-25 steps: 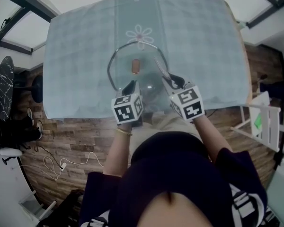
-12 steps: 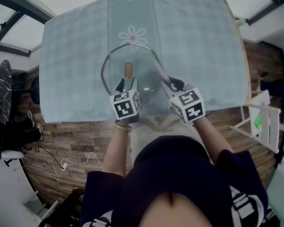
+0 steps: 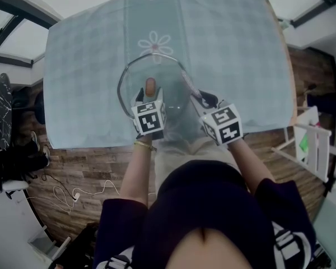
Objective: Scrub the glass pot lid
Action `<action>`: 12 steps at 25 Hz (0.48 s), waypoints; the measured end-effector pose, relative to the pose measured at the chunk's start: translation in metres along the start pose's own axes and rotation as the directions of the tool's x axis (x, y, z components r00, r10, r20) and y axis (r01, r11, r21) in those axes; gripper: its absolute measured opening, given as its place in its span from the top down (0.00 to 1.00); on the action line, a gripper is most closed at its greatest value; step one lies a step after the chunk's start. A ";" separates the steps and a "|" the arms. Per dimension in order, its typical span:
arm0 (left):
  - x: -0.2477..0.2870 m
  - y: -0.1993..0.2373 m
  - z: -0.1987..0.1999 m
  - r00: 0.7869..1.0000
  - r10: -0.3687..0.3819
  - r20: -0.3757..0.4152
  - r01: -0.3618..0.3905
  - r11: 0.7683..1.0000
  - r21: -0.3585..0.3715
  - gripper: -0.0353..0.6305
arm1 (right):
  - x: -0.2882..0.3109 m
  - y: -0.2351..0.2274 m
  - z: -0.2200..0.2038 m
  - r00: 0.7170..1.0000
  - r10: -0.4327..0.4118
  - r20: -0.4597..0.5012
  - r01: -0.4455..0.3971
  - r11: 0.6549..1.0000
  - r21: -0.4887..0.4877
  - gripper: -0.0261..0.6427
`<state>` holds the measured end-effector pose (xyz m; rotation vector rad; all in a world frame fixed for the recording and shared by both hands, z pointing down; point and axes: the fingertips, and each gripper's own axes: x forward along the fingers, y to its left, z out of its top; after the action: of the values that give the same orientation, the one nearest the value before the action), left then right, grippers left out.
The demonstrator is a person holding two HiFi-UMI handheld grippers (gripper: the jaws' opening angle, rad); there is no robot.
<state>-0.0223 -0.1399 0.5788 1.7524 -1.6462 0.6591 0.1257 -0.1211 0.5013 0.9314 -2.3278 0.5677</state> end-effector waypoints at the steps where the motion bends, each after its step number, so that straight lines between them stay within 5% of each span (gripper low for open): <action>1: 0.002 0.000 0.001 1.000 0.003 -0.007 -0.003 1.000 0.003 0.55 | 0.002 -0.002 0.001 1.000 -0.001 -0.003 0.001 1.000 0.002 0.84; 12: 0.026 0.009 0.008 0.997 0.064 -0.046 -0.061 0.996 0.066 0.55 | 0.023 -0.016 0.022 1.000 -0.015 -0.002 0.015 0.999 0.035 0.84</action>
<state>-0.0289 -0.1635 0.5937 1.7220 -1.6695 0.7852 0.1162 -0.1552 0.5020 0.9637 -2.3144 0.6047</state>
